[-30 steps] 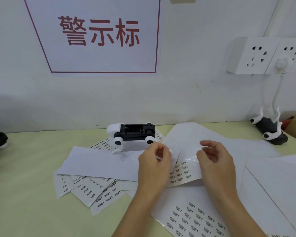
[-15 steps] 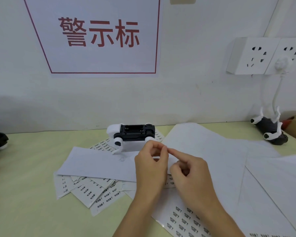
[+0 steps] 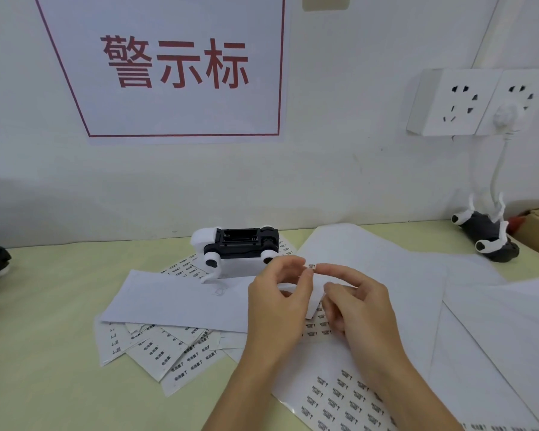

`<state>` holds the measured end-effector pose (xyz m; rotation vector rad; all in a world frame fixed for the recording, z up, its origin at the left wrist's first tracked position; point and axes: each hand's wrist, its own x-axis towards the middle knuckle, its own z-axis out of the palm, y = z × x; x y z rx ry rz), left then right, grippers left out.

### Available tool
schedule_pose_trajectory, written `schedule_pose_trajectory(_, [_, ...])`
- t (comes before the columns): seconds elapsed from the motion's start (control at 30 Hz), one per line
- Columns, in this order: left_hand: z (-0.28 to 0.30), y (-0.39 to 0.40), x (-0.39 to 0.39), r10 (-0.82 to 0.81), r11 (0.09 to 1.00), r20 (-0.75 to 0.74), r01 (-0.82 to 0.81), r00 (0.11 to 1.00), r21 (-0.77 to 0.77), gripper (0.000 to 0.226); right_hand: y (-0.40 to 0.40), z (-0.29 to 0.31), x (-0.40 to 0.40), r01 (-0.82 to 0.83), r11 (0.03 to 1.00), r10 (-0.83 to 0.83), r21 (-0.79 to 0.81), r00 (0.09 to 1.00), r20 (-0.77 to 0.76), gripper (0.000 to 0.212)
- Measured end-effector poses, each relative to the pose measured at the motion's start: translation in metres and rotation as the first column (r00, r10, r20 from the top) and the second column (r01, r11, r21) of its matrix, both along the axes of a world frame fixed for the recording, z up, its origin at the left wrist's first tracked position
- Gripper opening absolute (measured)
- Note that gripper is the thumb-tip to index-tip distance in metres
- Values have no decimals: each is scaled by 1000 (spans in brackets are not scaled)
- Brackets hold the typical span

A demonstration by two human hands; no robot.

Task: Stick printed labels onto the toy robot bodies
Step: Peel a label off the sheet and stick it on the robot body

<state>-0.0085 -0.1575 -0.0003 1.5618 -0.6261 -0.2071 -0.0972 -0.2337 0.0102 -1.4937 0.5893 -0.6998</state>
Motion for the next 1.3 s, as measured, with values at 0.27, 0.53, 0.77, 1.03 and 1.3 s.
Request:
schedule_pose_trajectory(0.27, [0, 1, 0, -36, 999, -4, 36, 999, 23, 16, 0, 0, 1, -18, 1000, 18, 24, 1000, -15, 37])
schedule_pose_trajectory(0.53, [0, 0, 0, -18, 1000, 3, 18, 1000, 20, 17, 0, -3, 3, 5, 1000, -6, -13, 998, -69, 37])
schedule_pose_trajectory(0.77, [-1, 0, -1, 7, 999, 27, -8, 1000, 38, 16, 0, -8, 7, 89, 993, -96, -72, 989, -108, 27])
schedule_pose_trajectory(1.03, [-2, -1, 1, 15, 999, 11, -15, 1000, 35, 17, -4, -9, 6, 97, 994, -100, -57, 993, -60, 10])
schedule_pose_trajectory(1.3, [-2, 0, 1, -14, 998, 68, 10, 998, 55, 16, -4, -9, 6, 106, 993, -109, -53, 993, -50, 13])
